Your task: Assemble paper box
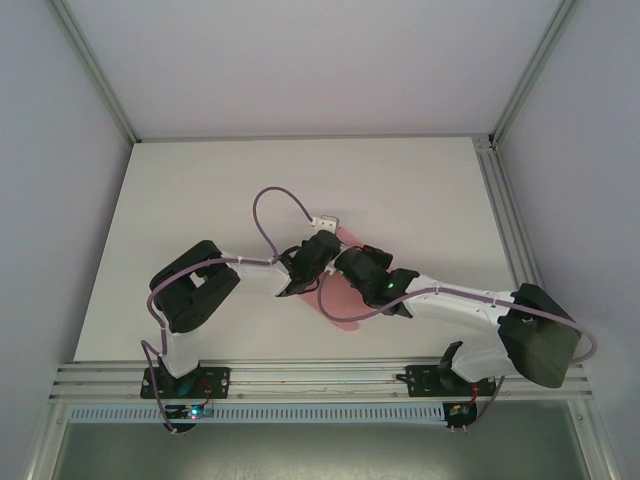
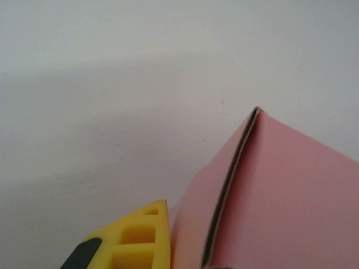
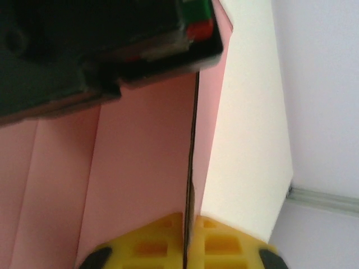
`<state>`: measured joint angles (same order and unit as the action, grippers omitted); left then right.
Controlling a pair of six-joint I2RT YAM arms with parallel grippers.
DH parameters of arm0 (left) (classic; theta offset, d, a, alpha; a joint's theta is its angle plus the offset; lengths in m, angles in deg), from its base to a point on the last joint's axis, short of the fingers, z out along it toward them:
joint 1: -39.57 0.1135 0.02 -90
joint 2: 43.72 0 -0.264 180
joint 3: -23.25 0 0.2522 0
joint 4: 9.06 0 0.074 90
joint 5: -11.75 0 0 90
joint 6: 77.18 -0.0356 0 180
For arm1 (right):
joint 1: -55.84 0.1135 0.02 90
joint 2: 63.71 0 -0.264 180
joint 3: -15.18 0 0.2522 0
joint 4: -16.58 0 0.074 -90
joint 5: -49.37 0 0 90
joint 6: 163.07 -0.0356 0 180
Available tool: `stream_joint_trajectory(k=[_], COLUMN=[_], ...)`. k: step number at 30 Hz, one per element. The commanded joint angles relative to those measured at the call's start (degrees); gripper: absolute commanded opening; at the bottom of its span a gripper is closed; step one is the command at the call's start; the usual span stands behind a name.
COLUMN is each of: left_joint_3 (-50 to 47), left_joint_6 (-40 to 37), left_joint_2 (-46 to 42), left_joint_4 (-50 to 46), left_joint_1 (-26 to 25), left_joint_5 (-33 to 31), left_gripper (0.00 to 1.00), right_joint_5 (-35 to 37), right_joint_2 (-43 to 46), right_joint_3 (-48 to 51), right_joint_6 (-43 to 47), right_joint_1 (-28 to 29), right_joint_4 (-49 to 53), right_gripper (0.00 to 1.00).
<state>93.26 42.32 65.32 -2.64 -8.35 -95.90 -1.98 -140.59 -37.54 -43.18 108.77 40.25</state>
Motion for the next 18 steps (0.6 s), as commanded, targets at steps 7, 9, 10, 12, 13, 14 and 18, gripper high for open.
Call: stream_joint_trajectory(k=[7, 9, 10, 12, 13, 14, 18], left_joint_3=[1.82, -4.1, -6.84, -10.0, -10.78, -11.68, -15.71], left_joint_6=[9.63, 2.64, 1.07, -1.18, -1.69, -3.62, -6.25], left_joint_2=[3.55, 2.42, 1.96, 0.72, 0.12, -0.54, -3.94], left_joint_4=[-13.48, 1.32, 8.01, 15.09, 16.26, 18.01, 24.32], left_joint_1=[3.92, 4.1, 4.1, 4.26, 4.25, 4.4, 4.85], left_joint_5=[-31.99, -21.84, -17.44, -10.96, -9.93, -7.76, -3.32], left_gripper=[0.0, 0.0, 0.0, 0.0, 0.0, 0.0, 0.0], right_joint_5=[-18.73, -17.64, -16.79, -15.54, -16.15, -16.44, -20.96], right_joint_2=[-0.69, -0.9, -0.69, 0.74, 2.0, 3.53, 12.4], right_joint_3=[-1.07, -1.73, -1.92, -3.07, -3.99, -4.9, -7.38], right_joint_6=[-5.08, -6.18, -7.17, -9.51, -10.18, -11.16, -11.94], right_joint_1=[2.88, 2.0, 1.24, -1.07, -2.56, -4.24, -7.56], right_joint_4=[8.13, 7.11, 6.48, 5.14, 5.26, 5.06, 5.71], right_gripper=[0.0, 0.0, 0.09, 0.23, 0.24, 0.29, 0.56])
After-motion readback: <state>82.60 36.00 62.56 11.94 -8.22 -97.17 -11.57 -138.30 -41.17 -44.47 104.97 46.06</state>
